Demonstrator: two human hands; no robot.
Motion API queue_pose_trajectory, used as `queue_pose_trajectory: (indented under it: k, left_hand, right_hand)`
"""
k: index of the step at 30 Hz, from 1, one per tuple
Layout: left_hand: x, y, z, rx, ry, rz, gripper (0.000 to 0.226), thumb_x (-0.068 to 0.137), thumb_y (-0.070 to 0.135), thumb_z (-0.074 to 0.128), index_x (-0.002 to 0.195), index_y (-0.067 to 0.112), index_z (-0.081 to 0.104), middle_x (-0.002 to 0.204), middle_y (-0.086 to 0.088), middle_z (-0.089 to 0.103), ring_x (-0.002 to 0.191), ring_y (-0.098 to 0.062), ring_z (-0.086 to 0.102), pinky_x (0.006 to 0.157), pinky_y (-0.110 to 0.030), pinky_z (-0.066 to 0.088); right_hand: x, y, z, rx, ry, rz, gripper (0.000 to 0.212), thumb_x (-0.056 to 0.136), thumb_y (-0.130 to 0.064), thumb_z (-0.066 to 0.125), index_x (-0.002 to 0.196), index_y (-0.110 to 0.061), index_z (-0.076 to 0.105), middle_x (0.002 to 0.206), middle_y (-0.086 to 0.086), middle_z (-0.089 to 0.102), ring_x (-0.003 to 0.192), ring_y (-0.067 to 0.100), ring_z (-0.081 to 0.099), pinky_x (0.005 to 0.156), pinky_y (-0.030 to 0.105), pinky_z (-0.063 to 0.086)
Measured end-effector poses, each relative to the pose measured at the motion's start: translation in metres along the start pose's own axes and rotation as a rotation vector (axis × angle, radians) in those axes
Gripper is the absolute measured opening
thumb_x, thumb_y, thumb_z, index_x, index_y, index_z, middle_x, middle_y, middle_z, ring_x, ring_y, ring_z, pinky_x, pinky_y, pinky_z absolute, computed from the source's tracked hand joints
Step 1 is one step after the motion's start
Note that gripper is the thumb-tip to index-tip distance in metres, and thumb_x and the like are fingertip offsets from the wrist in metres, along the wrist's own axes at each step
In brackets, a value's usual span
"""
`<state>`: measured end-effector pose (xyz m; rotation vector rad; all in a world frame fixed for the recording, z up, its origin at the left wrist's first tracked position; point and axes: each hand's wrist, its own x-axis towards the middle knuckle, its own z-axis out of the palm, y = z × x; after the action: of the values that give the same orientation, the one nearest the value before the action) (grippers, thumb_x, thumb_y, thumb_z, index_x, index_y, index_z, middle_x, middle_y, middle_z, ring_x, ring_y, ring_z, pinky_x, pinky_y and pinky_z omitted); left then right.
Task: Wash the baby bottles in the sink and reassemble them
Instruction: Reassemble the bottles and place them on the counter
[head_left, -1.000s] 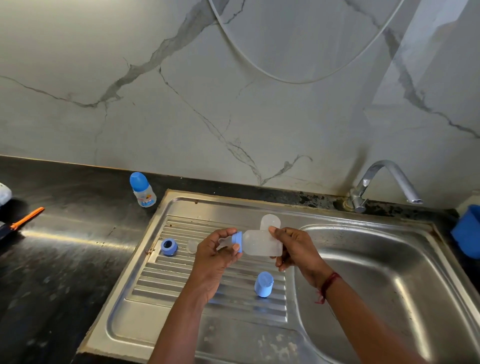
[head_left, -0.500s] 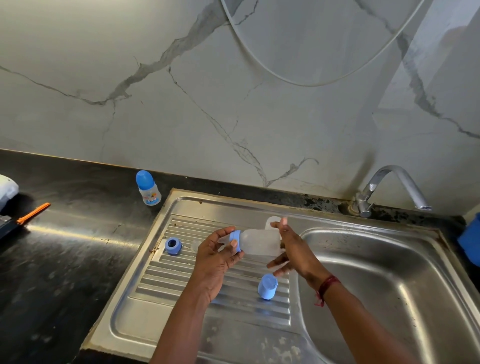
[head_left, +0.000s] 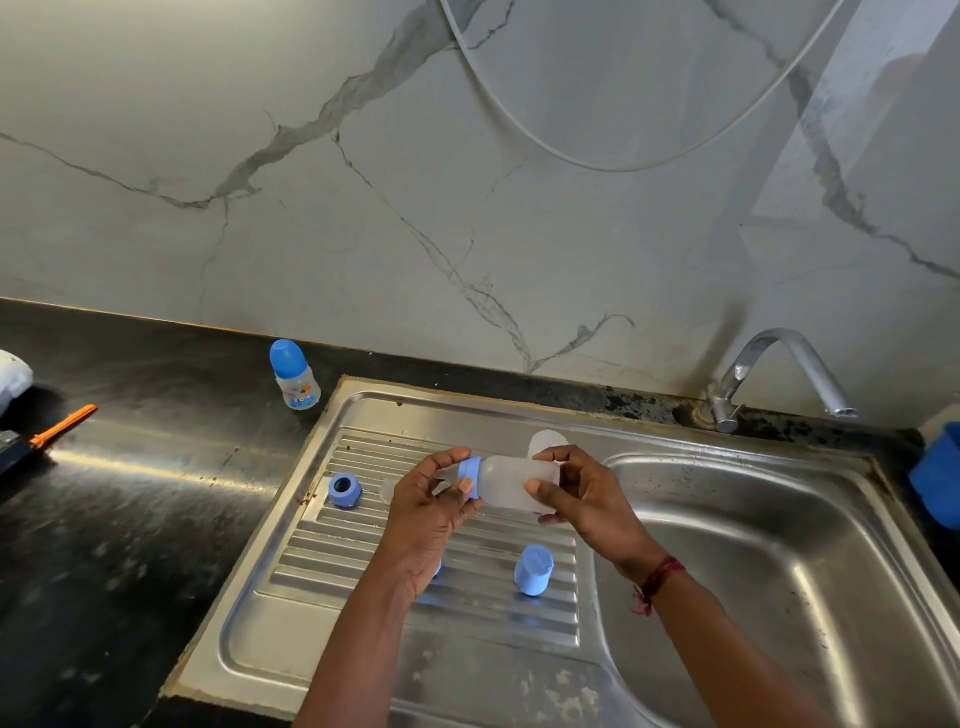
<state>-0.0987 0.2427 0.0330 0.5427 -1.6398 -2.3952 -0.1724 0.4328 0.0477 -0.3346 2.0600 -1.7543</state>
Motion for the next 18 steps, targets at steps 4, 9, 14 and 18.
queue_pose_trajectory:
  k: [4, 9, 14, 18]
  left_hand:
    - [-0.001, 0.000, 0.001, 0.076, -0.019, 0.030, 0.033, 0.087, -0.005, 0.066, 0.110, 0.018, 0.068, 0.128, -0.019, 0.058, 0.117, -0.038, 0.059, 0.076, -0.029, 0.059]
    - [-0.002, -0.002, -0.001, 0.027, -0.027, -0.002, 0.030, 0.090, -0.005, 0.062, 0.110, 0.016, 0.067, 0.126, -0.022, 0.059, 0.116, -0.039, 0.060, 0.074, -0.028, 0.059]
    - [-0.002, 0.002, 0.002, -0.005, 0.014, -0.028, 0.031, 0.090, -0.007, 0.061, 0.112, 0.015, 0.067, 0.125, -0.023, 0.059, 0.113, -0.037, 0.062, 0.074, -0.029, 0.060]
    - [-0.005, 0.005, 0.004, 0.071, 0.016, 0.001, 0.031, 0.091, -0.006, 0.061, 0.109, 0.018, 0.068, 0.124, -0.018, 0.061, 0.111, -0.032, 0.063, 0.072, -0.026, 0.058]
  right_hand:
    - [-0.002, -0.007, 0.004, 0.001, 0.032, 0.109, 0.041, 0.083, -0.046, 0.068, 0.102, -0.011, 0.063, 0.080, 0.020, 0.068, 0.054, 0.025, 0.063, 0.054, 0.032, 0.055]
    - [-0.005, -0.011, 0.005, -0.048, -0.009, 0.136, 0.054, 0.077, -0.065, 0.059, 0.100, -0.017, 0.061, 0.082, 0.023, 0.070, 0.055, 0.026, 0.065, 0.055, 0.032, 0.054]
    - [-0.006, -0.002, 0.003, -0.252, 0.007, -0.083, 0.061, 0.080, -0.041, 0.078, 0.132, -0.034, 0.048, 0.123, -0.009, 0.057, 0.101, 0.013, 0.063, 0.078, 0.028, 0.058]
    - [-0.006, -0.001, 0.007, -0.287, 0.019, -0.189, 0.060, 0.069, -0.023, 0.089, 0.119, -0.034, 0.058, 0.118, -0.015, 0.060, 0.107, 0.010, 0.059, 0.080, 0.023, 0.056]
